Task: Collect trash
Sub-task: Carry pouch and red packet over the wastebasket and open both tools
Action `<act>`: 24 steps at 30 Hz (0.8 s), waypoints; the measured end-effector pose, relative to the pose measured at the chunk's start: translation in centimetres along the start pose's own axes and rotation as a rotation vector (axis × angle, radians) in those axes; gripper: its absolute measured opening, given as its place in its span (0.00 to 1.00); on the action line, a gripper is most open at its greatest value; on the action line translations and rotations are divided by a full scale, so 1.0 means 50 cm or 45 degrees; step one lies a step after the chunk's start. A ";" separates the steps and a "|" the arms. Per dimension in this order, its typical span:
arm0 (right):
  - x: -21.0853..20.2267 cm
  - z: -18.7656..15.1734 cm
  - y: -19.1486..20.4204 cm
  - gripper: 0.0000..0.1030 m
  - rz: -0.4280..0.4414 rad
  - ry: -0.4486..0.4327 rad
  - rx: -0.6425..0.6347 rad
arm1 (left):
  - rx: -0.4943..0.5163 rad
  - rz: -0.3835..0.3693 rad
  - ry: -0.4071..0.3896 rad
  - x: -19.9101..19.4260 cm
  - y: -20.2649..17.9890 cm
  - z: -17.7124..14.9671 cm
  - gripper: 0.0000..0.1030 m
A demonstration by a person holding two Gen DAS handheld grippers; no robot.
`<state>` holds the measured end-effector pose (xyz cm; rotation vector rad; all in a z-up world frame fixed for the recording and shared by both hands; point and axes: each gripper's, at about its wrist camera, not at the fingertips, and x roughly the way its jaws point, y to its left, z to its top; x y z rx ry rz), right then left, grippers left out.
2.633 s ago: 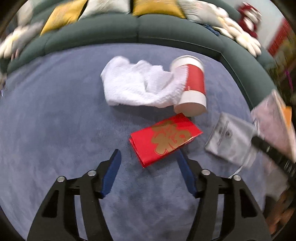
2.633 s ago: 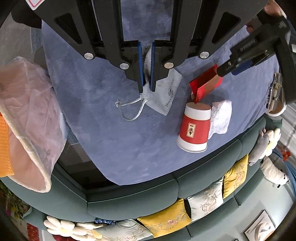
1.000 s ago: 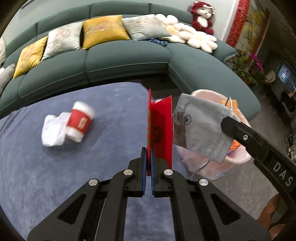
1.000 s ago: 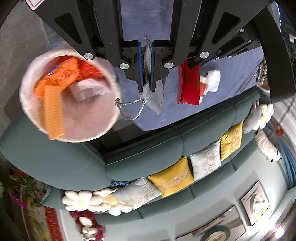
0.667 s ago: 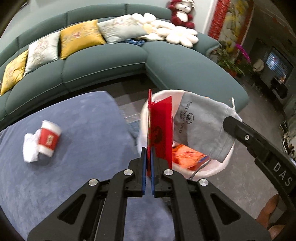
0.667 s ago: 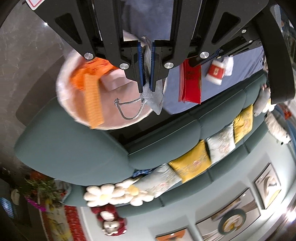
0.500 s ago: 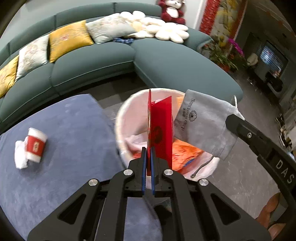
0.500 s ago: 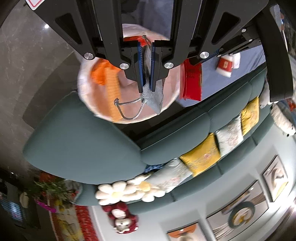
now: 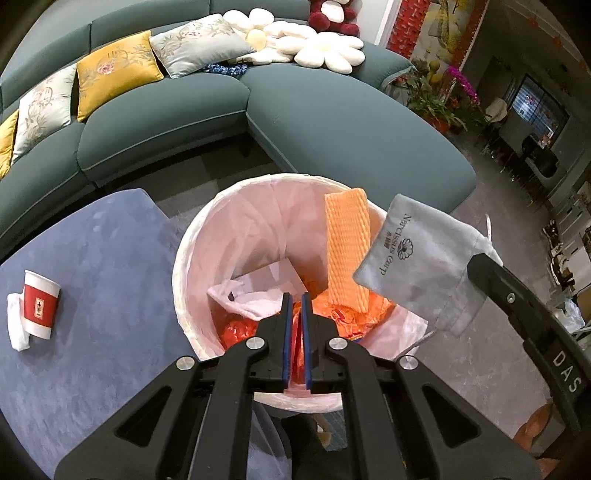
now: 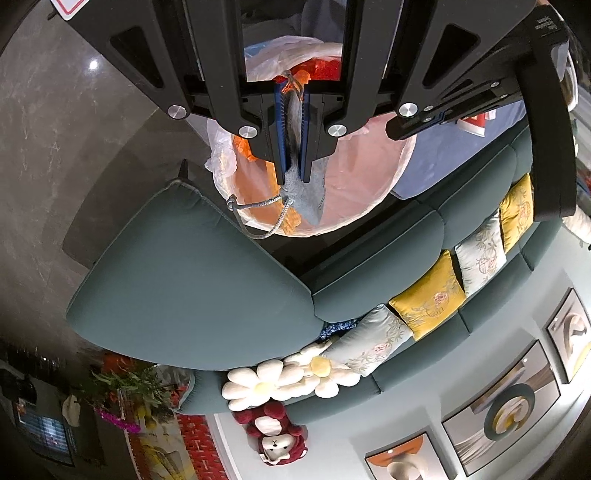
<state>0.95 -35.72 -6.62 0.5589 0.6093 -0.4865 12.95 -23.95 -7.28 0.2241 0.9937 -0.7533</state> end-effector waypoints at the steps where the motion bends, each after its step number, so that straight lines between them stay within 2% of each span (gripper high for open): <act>1: 0.001 -0.001 0.000 0.08 0.003 0.002 -0.001 | -0.002 0.005 -0.004 -0.001 0.000 0.000 0.05; 4: 0.005 0.001 0.004 0.08 0.011 0.007 -0.006 | -0.021 0.019 -0.005 -0.002 0.007 -0.001 0.06; 6: 0.010 0.002 0.009 0.08 0.018 0.011 -0.011 | -0.039 0.029 -0.004 -0.003 0.014 -0.002 0.15; 12: 0.015 0.002 0.018 0.08 0.039 0.015 -0.027 | -0.056 0.061 -0.016 -0.014 0.032 -0.002 0.27; 17: 0.014 -0.001 0.029 0.08 0.051 0.017 -0.042 | -0.066 0.073 -0.029 -0.025 0.039 -0.007 0.30; 19: 0.012 -0.003 0.035 0.12 0.055 0.019 -0.048 | -0.068 0.077 -0.031 -0.028 0.042 -0.010 0.31; 21: 0.011 -0.003 0.040 0.13 0.050 0.016 -0.054 | -0.072 0.092 -0.037 -0.033 0.046 -0.013 0.38; 23: 0.008 -0.004 0.044 0.13 0.050 0.013 -0.057 | -0.079 0.097 -0.041 -0.037 0.052 -0.015 0.40; 24: 0.007 -0.005 0.043 0.17 0.049 0.010 -0.057 | -0.084 0.101 -0.041 -0.039 0.055 -0.017 0.40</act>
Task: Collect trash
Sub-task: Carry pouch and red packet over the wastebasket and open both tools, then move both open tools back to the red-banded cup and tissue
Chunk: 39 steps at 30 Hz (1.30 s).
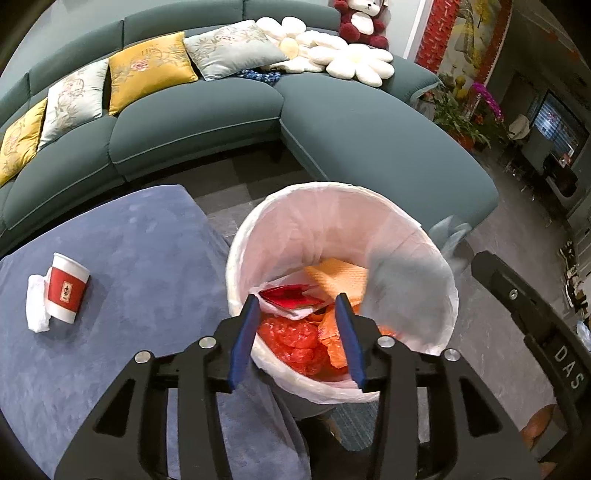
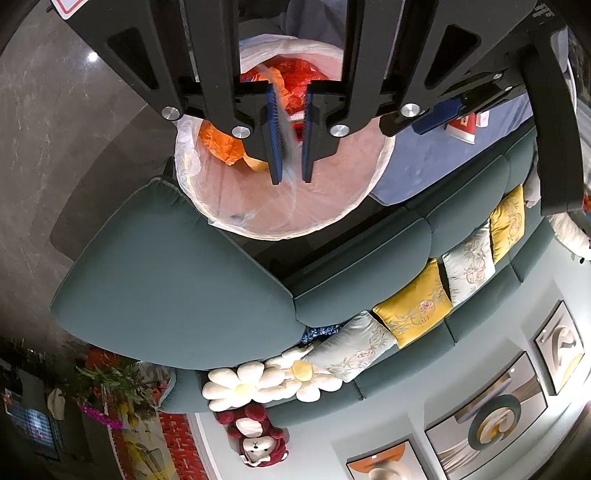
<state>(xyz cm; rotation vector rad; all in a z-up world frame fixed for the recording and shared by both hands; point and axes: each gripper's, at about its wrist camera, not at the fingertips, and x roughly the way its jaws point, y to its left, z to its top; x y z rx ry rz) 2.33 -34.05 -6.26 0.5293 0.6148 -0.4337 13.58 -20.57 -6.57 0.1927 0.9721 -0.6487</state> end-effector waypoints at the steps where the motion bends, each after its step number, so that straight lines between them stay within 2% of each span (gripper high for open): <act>1: -0.001 0.001 0.002 0.21 -0.001 -0.002 0.000 | -0.002 0.002 0.001 -0.001 0.003 -0.001 0.40; 5: -0.006 0.002 0.015 0.24 0.001 -0.012 -0.011 | -0.021 0.017 -0.005 -0.009 0.017 -0.005 0.46; 10: -0.013 0.001 0.040 0.26 0.011 -0.011 -0.031 | -0.048 0.029 -0.014 -0.022 0.042 -0.007 0.47; 14: -0.018 -0.005 0.065 0.29 0.022 -0.008 -0.055 | -0.079 0.043 -0.029 -0.037 0.065 -0.012 0.52; 20: -0.026 -0.016 0.121 0.31 0.045 -0.004 -0.108 | -0.128 0.059 -0.045 -0.062 0.112 -0.021 0.52; 35: -0.036 -0.058 0.283 0.43 0.110 0.019 -0.256 | -0.281 0.123 -0.104 -0.138 0.274 -0.060 0.55; 39: -0.033 -0.073 0.330 0.45 0.128 0.034 -0.300 | -0.331 0.146 -0.113 -0.153 0.324 -0.077 0.59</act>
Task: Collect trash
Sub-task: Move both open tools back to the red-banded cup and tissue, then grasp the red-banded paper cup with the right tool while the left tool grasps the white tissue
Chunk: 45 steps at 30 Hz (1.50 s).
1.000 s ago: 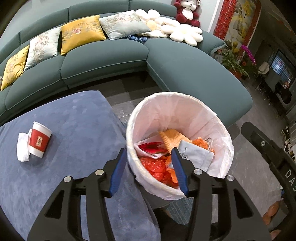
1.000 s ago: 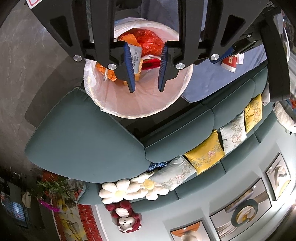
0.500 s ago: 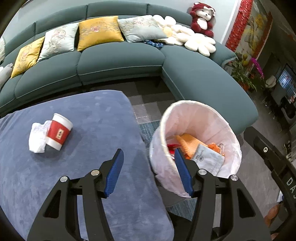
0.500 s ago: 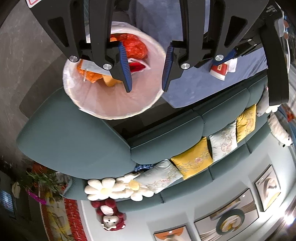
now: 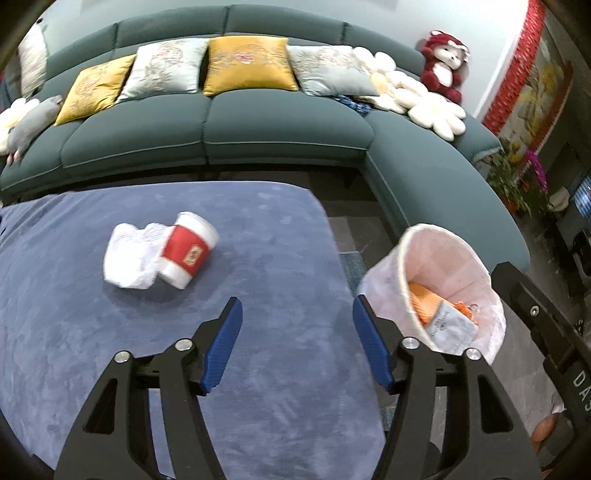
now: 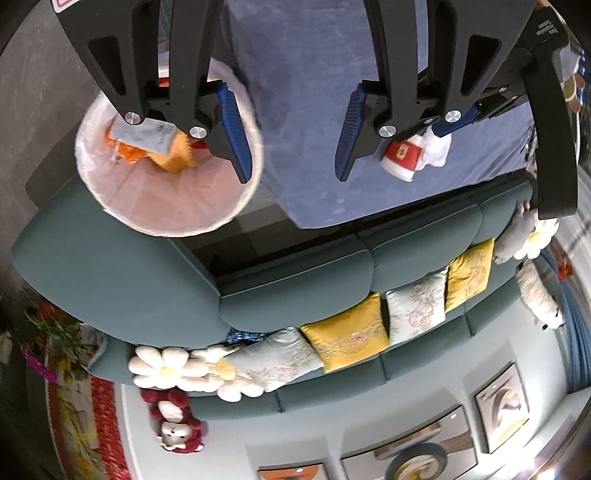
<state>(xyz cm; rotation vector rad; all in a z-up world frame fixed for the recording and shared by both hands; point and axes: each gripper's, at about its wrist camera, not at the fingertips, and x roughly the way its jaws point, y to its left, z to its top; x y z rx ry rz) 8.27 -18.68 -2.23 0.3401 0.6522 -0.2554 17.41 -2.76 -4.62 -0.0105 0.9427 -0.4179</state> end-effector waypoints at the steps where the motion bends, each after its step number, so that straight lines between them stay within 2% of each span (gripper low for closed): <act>1: 0.004 -0.002 0.014 0.45 0.005 0.008 -0.012 | -0.012 0.004 -0.004 -0.002 0.014 0.001 0.59; 11: 0.050 -0.029 0.142 0.46 0.057 0.085 -0.110 | -0.123 0.090 -0.012 -0.018 0.158 -0.010 0.62; 13: 0.060 -0.038 0.170 0.49 0.072 0.102 -0.132 | -0.143 0.107 -0.011 -0.017 0.186 -0.011 0.62; 15: 0.072 -0.043 0.192 0.54 0.078 0.110 -0.150 | -0.167 0.128 -0.008 -0.016 0.217 -0.016 0.64; 18: 0.091 -0.056 0.229 0.55 0.095 0.129 -0.186 | -0.203 0.160 -0.007 -0.012 0.258 -0.018 0.70; 27: 0.185 -0.094 0.323 0.58 0.133 0.229 -0.246 | -0.307 0.243 0.018 0.021 0.391 -0.014 0.73; 38: 0.347 -0.107 0.392 0.62 0.142 0.333 -0.232 | -0.332 0.256 0.079 0.128 0.493 0.035 0.80; 45: 0.443 -0.107 0.399 0.62 0.115 0.378 -0.203 | -0.351 0.236 0.174 0.232 0.540 0.057 0.80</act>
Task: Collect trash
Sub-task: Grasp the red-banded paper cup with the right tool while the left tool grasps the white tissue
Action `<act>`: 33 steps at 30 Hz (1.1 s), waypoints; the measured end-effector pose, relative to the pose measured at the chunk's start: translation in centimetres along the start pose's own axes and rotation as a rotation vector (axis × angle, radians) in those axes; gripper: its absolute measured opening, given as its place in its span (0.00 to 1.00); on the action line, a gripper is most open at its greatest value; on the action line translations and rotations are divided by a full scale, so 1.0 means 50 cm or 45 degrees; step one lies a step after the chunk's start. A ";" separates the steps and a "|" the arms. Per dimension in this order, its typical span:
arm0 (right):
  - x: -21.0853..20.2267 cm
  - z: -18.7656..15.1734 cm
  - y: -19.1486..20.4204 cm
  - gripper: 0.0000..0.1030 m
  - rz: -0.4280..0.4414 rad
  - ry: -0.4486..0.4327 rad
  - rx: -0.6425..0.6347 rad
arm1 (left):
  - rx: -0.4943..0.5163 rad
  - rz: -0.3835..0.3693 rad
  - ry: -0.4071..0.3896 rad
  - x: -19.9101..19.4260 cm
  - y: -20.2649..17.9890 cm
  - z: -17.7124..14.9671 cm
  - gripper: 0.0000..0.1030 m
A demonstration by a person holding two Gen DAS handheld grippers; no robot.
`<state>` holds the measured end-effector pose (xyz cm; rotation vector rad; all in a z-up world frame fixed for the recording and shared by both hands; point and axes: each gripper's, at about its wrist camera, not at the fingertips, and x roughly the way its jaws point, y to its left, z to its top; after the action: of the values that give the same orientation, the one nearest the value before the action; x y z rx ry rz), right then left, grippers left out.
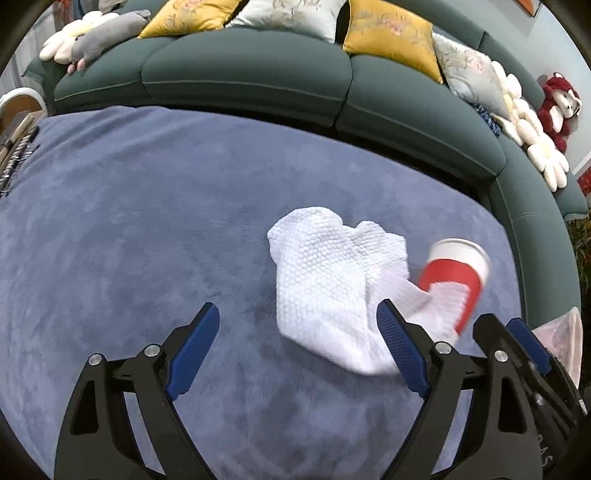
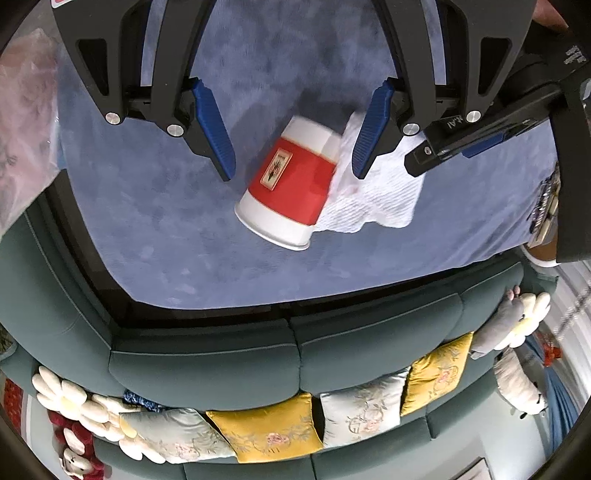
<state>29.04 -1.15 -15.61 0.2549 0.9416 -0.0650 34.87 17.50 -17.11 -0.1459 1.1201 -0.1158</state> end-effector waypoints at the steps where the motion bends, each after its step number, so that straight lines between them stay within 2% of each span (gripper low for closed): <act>1: 0.011 0.003 -0.002 0.62 0.002 0.006 0.010 | 0.001 -0.002 0.013 0.014 -0.002 0.004 0.80; 8: 0.072 0.017 -0.019 0.62 0.034 0.047 0.083 | 0.015 0.018 0.054 0.076 -0.014 0.017 0.78; 10: 0.082 0.018 -0.018 0.63 0.052 0.053 0.101 | -0.016 0.002 0.062 0.085 -0.008 0.017 0.75; 14: 0.108 0.018 -0.014 0.65 0.042 0.070 0.105 | -0.013 0.036 0.027 0.086 -0.005 0.012 0.64; 16: 0.118 0.018 -0.016 0.64 0.054 0.080 0.104 | 0.028 0.059 0.017 0.084 -0.008 0.008 0.55; 18: 0.128 0.015 -0.014 0.61 0.057 0.096 0.102 | 0.076 0.067 0.014 0.082 -0.012 0.004 0.38; 19: 0.127 0.014 -0.013 0.59 0.056 0.092 0.100 | 0.093 0.066 0.017 0.081 -0.014 0.003 0.33; 21: 0.118 0.012 -0.009 0.56 0.071 0.085 0.093 | 0.115 0.036 0.032 0.076 -0.018 -0.002 0.12; 22: 0.113 0.010 -0.009 0.56 0.071 0.078 0.088 | 0.115 0.019 0.040 0.071 -0.018 -0.004 0.08; 26: 0.067 0.002 -0.005 0.55 0.070 0.033 0.055 | 0.115 0.004 0.010 0.028 -0.031 -0.020 0.05; 33: -0.050 -0.008 -0.029 0.55 0.062 -0.039 0.051 | 0.116 -0.049 -0.039 -0.064 -0.082 -0.049 0.05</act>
<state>27.01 -2.60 -14.11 0.3130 0.9037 -0.0431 31.18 13.83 -14.61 -0.0877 1.0797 -0.1977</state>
